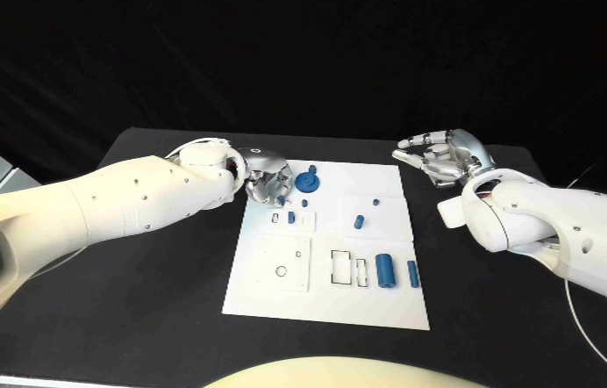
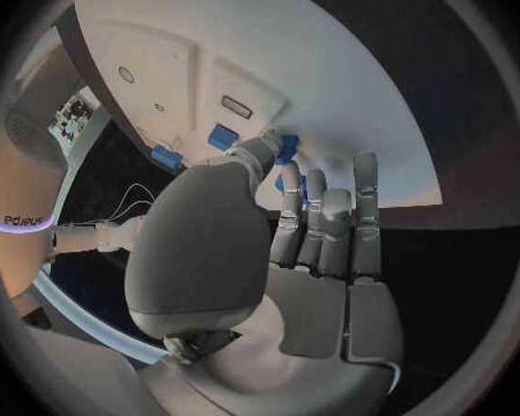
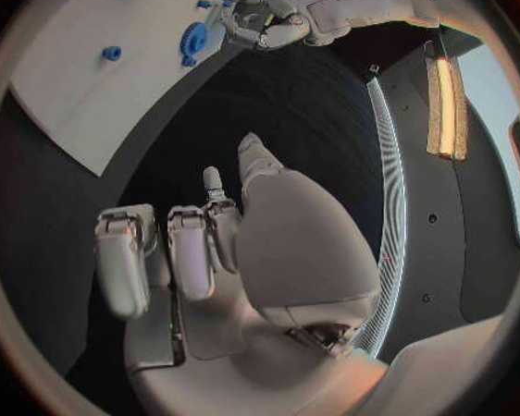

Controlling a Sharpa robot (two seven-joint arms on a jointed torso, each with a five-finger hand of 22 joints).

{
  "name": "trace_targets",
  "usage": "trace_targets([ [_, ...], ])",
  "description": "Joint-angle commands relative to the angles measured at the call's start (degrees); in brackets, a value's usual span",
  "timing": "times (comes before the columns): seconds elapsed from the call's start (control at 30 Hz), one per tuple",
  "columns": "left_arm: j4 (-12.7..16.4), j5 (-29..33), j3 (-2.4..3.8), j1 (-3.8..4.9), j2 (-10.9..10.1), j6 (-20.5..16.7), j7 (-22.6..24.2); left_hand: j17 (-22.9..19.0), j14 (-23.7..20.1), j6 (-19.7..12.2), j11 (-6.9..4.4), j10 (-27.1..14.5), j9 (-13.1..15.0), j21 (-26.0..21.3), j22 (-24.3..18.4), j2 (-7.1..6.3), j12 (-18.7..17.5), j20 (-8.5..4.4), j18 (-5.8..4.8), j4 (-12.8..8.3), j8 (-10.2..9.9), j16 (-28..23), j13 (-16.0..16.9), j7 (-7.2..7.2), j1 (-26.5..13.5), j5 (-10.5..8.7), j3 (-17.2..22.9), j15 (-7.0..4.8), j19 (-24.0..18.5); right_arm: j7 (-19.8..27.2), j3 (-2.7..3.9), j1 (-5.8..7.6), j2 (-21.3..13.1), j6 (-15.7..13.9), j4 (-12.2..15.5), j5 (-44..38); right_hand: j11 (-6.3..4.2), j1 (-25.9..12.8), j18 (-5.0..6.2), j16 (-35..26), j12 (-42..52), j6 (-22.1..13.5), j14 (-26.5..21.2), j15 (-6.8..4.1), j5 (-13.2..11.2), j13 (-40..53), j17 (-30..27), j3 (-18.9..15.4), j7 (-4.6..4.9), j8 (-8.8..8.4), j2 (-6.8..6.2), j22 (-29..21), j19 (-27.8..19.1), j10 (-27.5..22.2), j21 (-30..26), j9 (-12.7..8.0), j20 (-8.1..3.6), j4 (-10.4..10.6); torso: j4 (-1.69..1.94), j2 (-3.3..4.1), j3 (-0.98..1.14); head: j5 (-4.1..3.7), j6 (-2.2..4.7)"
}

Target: Assemble the parts on the task board

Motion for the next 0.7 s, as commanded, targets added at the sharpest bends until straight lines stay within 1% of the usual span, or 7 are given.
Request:
trace_targets([
  [0.03,0.17,0.63,0.03,0.02,0.01,-0.41,0.18,-0.13,-0.43,-1.44,0.01,-0.59,0.18,-0.44,0.11,-0.14,0.35,0.29,0.73,-0.09,-0.53,0.38,0.05,0.04,0.38,-0.03,-0.66,0.08,0.15,0.53,0.01,-0.03,0.05,0.56,0.0,-0.5,-0.12,0.27,0.15,-0.21,-0.2,-0.5,4.49,-0.24,0.1,7.88,9.06,-0.17,-0.07,0.09,0.04,14.12,4.94,-0.02,-0.11,0.09,-0.07,-0.25,-0.02,0.0,-0.01,0.04,0.0],
  [0.07,0.17,0.65,0.03,0.02,0.0,-0.44,0.18,-0.14,-0.44,-2.01,0.02,-0.61,0.27,-0.47,0.14,-0.13,0.39,0.3,0.73,-0.09,-0.6,0.4,0.04,0.16,0.37,-0.05,-0.91,0.09,0.16,0.53,0.01,-0.03,0.06,0.55,-0.01,-0.5,-0.12,0.27,0.15,-0.21,-0.2,-0.5,4.49,-0.24,0.1,7.88,9.06,-0.17,-0.07,0.09,0.04,14.12,4.94,-0.02,-0.11,0.09,-0.07,-0.25,-0.02,0.0,0.0,0.05,0.0],
  [0.1,0.18,0.67,0.03,0.02,-0.02,-0.46,0.19,-0.14,-0.42,-3.38,0.04,-0.65,0.56,-0.53,0.21,-0.05,0.46,0.33,0.74,-0.06,-0.67,0.46,0.0,0.21,0.51,-0.05,-1.35,0.11,0.18,0.53,0.01,-0.03,0.06,0.55,-0.02,-0.5,-0.12,0.27,0.15,-0.21,-0.2,-0.5,4.49,-0.24,0.1,7.88,9.06,-0.17,-0.07,0.09,0.04,14.12,4.94,-0.02,-0.11,0.09,-0.07,-0.25,-0.02,0.0,0.01,0.05,-0.01],
  [0.2,0.19,0.78,0.03,0.02,-0.08,-0.41,0.2,-0.34,-0.54,-5.37,0.06,-0.7,0.98,-0.63,0.33,0.0,0.52,0.35,0.74,0.07,-0.66,0.5,-0.07,0.37,0.62,-0.05,-1.96,0.13,0.22,0.52,0.01,-0.03,0.07,0.56,-0.05,-0.5,-0.12,0.27,0.15,-0.21,-0.2,-0.5,4.49,-0.24,0.1,7.88,9.06,-0.17,-0.07,0.09,0.04,14.12,4.94,-0.02,-0.11,0.09,-0.07,-0.25,-0.04,0.0,0.0,0.06,-0.03],
  [0.3,0.21,0.82,0.03,0.02,-0.11,-0.33,0.19,-0.38,-0.54,-7.07,0.04,-0.74,1.3,-0.7,0.44,0.03,0.56,0.34,0.74,0.09,-0.21,0.57,-0.14,0.56,0.92,-0.05,-2.39,0.12,0.23,0.5,0.01,-0.03,0.06,0.57,-0.07,-0.5,-0.12,0.27,0.15,-0.21,-0.2,-0.5,4.49,-0.24,0.1,7.88,9.06,-0.17,-0.07,0.09,0.04,14.12,4.94,-0.02,-0.11,0.09,-0.07,-0.25,-0.05,0.0,0.01,0.06,-0.04],
  [0.47,0.23,0.89,0.03,0.02,-0.12,-0.19,0.2,-0.28,-0.46,-7.87,0.03,-0.73,1.49,-0.73,0.5,0.08,0.59,0.33,0.74,0.15,0.17,0.62,-0.17,0.72,1.02,-0.05,-2.6,0.1,0.25,0.49,0.01,-0.03,0.08,0.57,-0.13,-0.5,-0.12,0.27,0.15,-0.21,-0.2,-0.5,4.49,-0.24,0.1,7.88,9.06,-0.17,-0.07,0.09,0.04,14.12,4.94,-0.02,-0.11,0.09,-0.07,-0.25,0.0,-0.02,0.0,0.04,-0.06],
  [0.7,0.48,1.08,0.03,0.02,-0.33,0.03,0.27,-0.28,-0.46,-7.96,0.02,-0.72,1.53,-0.74,0.51,0.1,0.6,0.32,0.74,0.15,0.27,0.63,-0.17,0.75,1.06,-0.05,-2.62,0.1,0.25,0.5,0.01,-0.03,0.09,0.52,-0.18,-0.5,-0.12,0.27,0.15,-0.21,-0.2,-0.5,4.49,-0.24,0.1,7.88,9.06,-0.17,-0.07,0.09,0.04,14.12,4.94,-0.02,-0.11,0.09,-0.07,-0.25,0.0,-0.01,-0.01,0.02,-0.06],
])
